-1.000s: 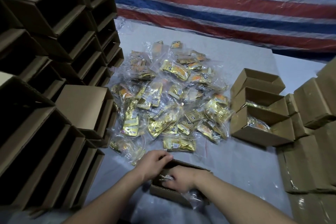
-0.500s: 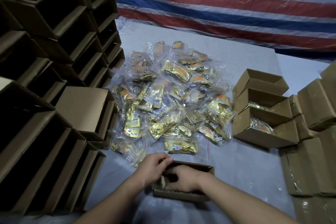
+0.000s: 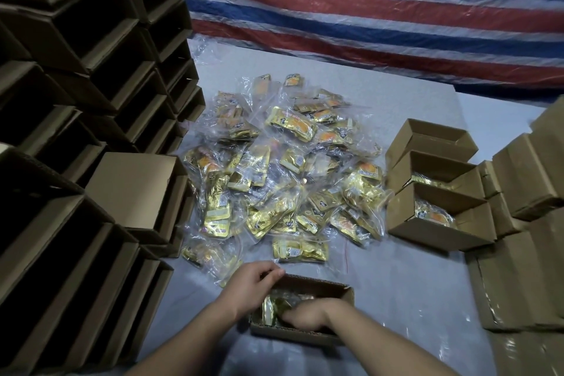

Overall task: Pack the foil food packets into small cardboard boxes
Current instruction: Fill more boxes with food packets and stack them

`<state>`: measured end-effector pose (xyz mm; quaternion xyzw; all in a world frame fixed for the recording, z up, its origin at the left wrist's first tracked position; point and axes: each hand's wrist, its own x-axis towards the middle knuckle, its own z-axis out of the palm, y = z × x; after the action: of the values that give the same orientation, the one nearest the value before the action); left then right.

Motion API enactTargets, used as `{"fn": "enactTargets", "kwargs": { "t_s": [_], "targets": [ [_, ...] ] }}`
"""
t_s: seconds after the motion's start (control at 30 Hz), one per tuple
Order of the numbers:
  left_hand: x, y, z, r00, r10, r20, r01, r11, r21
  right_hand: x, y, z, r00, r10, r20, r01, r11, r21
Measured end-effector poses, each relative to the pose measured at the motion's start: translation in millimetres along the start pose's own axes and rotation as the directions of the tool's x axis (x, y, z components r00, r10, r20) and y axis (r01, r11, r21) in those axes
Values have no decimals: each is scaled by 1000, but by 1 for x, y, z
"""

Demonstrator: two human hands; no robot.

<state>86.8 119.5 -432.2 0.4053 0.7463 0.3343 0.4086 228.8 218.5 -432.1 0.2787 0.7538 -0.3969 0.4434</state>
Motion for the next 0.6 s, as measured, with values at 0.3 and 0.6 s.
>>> {"fn": "enactTargets", "kwargs": {
  "t_s": [0.3,0.6],
  "targets": [
    [0,-2,-4,999,-16,38,18,998,-61,-86,-2,-56,897,-240,-371,374,859,349],
    [1,-1,-5,999,-32,33,33,999,-16,-30,23,-107,897,-87,-434,195,958,211]
  ]
}}
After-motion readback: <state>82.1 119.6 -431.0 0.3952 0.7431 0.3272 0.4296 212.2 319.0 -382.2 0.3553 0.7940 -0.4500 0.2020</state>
